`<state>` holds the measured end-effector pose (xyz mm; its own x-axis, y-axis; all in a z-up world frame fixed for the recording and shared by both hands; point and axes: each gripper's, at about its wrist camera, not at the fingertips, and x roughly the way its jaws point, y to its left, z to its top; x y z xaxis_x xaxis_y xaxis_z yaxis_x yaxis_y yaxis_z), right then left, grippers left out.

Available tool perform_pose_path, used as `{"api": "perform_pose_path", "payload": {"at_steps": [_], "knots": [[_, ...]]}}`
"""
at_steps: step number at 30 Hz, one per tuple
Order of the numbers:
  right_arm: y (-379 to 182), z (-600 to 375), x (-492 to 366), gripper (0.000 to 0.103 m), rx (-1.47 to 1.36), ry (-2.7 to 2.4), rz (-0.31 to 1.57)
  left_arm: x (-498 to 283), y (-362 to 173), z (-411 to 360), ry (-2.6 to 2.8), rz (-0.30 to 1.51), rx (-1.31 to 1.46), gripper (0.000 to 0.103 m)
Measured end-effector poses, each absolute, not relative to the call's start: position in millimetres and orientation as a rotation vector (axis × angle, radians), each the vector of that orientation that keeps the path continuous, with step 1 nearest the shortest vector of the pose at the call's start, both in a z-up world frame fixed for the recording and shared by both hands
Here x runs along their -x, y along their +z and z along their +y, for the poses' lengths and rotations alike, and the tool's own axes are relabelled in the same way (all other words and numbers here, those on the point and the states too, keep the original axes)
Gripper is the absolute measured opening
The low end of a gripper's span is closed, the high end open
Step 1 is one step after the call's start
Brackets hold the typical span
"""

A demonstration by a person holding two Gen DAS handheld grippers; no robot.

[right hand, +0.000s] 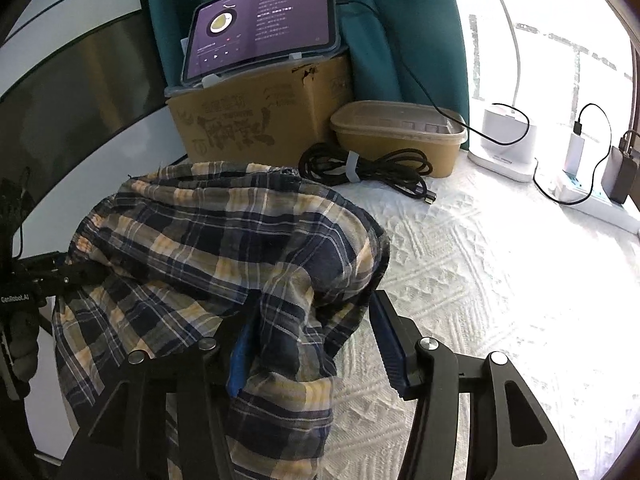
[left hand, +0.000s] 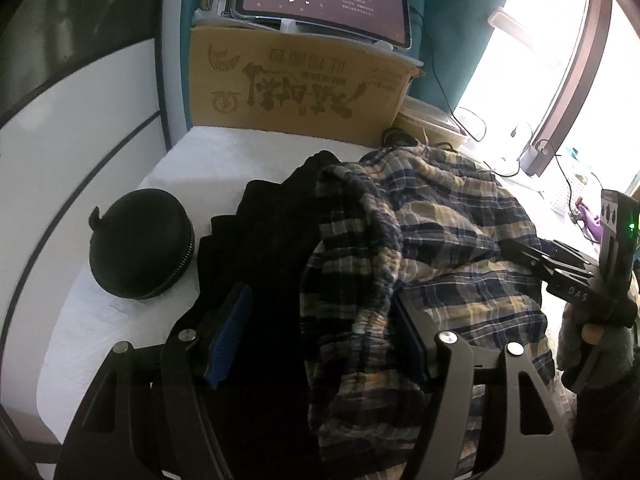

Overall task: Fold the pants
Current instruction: 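Lower the pants onto the bed beside the black garment with both grippers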

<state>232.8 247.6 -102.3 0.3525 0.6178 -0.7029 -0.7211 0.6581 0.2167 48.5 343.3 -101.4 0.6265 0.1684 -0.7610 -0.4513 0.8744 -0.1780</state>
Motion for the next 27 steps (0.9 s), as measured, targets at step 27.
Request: {"api": "perform_pose_path", "payload": {"at_steps": [27], "knots": [[-73.9,221.1,-228.6,0.056,0.097,0.834,0.811,-74.2,-54.5,321.0,0.339,0.698,0.256,0.068]]}}
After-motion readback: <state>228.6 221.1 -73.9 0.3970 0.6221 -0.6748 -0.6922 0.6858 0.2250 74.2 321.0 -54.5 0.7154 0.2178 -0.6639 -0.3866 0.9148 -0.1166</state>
